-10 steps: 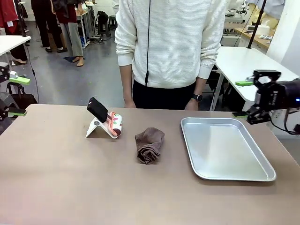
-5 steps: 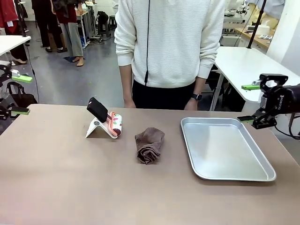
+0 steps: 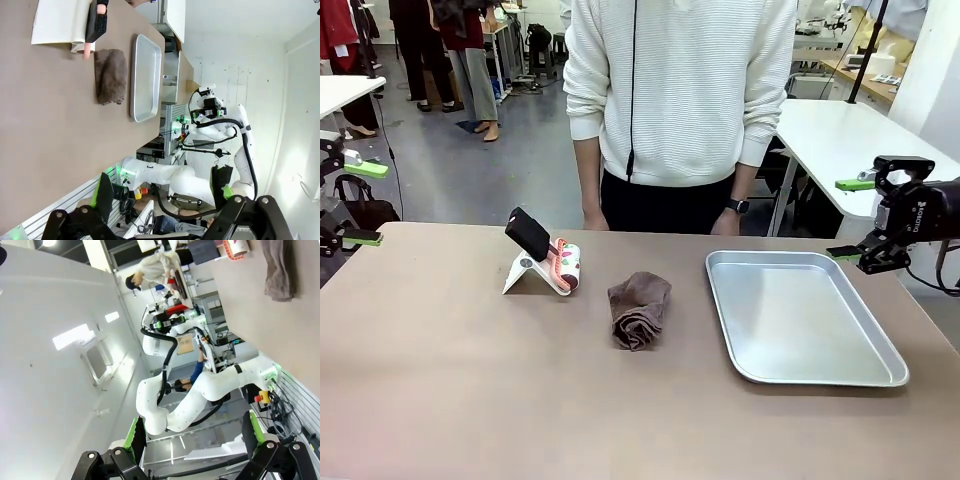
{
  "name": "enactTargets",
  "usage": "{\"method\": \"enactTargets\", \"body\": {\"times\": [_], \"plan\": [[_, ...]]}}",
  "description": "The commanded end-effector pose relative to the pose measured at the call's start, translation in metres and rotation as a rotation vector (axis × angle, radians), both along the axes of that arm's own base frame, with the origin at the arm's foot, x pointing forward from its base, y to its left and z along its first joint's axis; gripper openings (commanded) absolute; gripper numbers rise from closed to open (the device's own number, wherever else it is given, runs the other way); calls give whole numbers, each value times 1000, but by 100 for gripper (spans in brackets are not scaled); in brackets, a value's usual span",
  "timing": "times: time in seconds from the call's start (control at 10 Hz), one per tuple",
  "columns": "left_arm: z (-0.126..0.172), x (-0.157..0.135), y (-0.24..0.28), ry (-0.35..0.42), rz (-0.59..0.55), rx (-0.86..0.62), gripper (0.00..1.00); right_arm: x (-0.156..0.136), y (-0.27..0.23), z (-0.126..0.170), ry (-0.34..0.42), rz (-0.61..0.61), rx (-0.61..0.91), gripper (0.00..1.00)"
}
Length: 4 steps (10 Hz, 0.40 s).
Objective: Clean the surface of the table.
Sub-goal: Return the Lint Roller and towel to their original positions.
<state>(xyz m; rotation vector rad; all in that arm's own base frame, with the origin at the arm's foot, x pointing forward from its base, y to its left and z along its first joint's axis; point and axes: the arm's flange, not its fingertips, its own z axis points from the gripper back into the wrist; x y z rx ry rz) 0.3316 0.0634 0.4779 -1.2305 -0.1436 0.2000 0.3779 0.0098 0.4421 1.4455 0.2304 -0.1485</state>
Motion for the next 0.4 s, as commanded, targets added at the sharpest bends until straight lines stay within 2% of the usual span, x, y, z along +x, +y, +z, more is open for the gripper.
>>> {"method": "enactTargets", "body": {"times": [0.0, 0.3], "plan": [[1, -2, 1, -2, -7, 9, 100, 3, 2, 2, -9, -16, 3, 100], [1, -2, 1, -2, -7, 9, 100, 3, 2, 2, -9, -16, 3, 100]]}}
